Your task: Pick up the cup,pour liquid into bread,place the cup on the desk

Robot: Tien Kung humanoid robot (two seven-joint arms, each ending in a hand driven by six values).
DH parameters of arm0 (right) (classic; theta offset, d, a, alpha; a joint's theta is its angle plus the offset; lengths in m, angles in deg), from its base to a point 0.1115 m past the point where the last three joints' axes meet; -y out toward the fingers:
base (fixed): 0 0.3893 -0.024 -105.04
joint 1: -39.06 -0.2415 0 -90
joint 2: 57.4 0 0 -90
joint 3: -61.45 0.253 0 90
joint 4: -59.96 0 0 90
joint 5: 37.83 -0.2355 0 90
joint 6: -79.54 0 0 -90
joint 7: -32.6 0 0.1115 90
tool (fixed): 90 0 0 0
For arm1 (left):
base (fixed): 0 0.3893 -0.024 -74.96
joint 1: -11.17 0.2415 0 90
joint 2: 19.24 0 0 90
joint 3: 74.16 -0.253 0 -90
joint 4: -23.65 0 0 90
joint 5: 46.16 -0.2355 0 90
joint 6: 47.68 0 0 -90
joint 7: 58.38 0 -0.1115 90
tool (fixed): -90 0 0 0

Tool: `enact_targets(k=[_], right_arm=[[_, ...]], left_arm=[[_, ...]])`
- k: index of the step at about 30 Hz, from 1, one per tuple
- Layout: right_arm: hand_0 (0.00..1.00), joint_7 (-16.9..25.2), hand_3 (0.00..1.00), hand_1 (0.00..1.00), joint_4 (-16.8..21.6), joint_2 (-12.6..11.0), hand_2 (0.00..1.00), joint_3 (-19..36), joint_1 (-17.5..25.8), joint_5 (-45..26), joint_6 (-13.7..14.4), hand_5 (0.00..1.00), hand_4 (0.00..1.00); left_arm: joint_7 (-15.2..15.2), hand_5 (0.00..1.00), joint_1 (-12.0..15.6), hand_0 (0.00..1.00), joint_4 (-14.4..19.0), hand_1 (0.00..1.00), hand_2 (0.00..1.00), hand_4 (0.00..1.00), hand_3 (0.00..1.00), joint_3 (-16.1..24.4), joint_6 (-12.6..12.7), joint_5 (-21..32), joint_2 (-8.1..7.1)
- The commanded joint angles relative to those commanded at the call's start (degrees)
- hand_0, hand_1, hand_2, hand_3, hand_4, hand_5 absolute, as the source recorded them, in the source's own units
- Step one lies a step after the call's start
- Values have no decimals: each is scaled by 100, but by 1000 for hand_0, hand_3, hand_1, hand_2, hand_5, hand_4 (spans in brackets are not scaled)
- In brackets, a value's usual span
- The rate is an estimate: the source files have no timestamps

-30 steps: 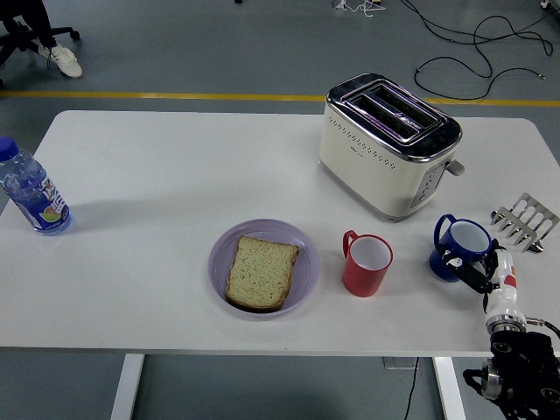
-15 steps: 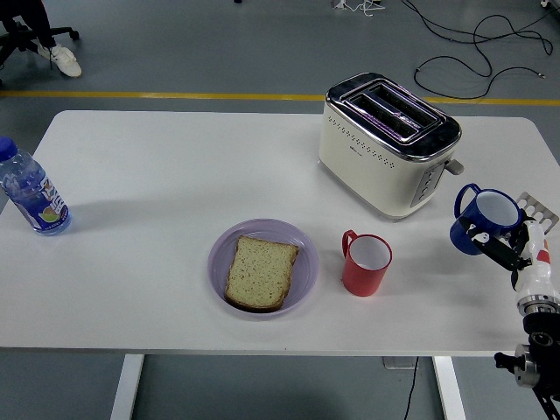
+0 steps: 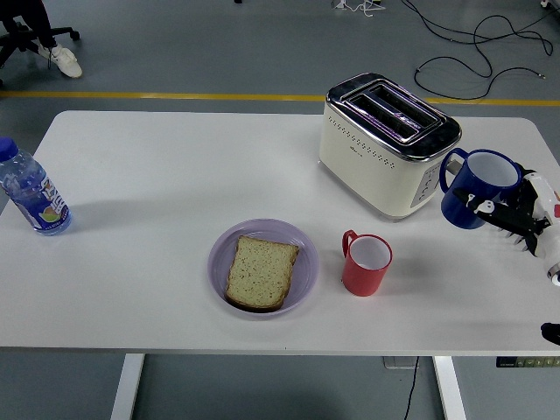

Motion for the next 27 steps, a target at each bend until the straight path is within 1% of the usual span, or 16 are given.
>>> enact_targets(k=[2,4,8,10,12,16,17,19,22,27], right_arm=[[333,-147,544,340,173,-45,513,-154,-107,83,-1,2,699],[333,-295,544,340,253,-64,513,-357,-261,183,-4,2,699],[331,-449,539,335,230,-26,503,-755,-590,349,44,2,695],[331,-467,539,335,212,-14,503,-838,-656,376,46,2,695],[331,-641,539,335,67,40,503,-1240,-986,653,33,2,695],[331,-728,536,333,-66,104,499,-1753,-1386,697,31,2,688],[331,-731,536,333,-81,113,499,-1803,-1429,692,29,2,688],[331,-750,536,333,-209,215,499,-1985,-1663,676,57,2,688],[333,-752,533,328,-320,319,494,-2117,-1869,670,111,2,683],[335,-749,532,325,-639,515,490,-2451,-2293,917,267,2,677]], left_arm=[[3,893,-1,649,0,686,705,301,590,-16,2,31,-4],[3,893,-2,649,0,686,705,301,590,-19,0,45,-5],[4,892,-1,648,0,686,704,300,590,-30,-4,54,-4],[3,892,-1,648,0,686,704,300,590,-29,-6,53,-5],[1,892,-3,648,0,686,704,300,590,-40,-16,76,1],[-7,892,-5,648,0,686,705,300,590,-29,-25,97,-1],[-7,892,-5,648,0,686,705,300,590,-26,-26,97,-1],[-5,892,-10,648,0,686,705,300,590,-35,-39,86,-2],[-15,894,-9,648,0,686,705,300,590,-25,-44,97,-4],[-25,894,-7,648,0,686,705,300,590,-11,-58,92,-6]])
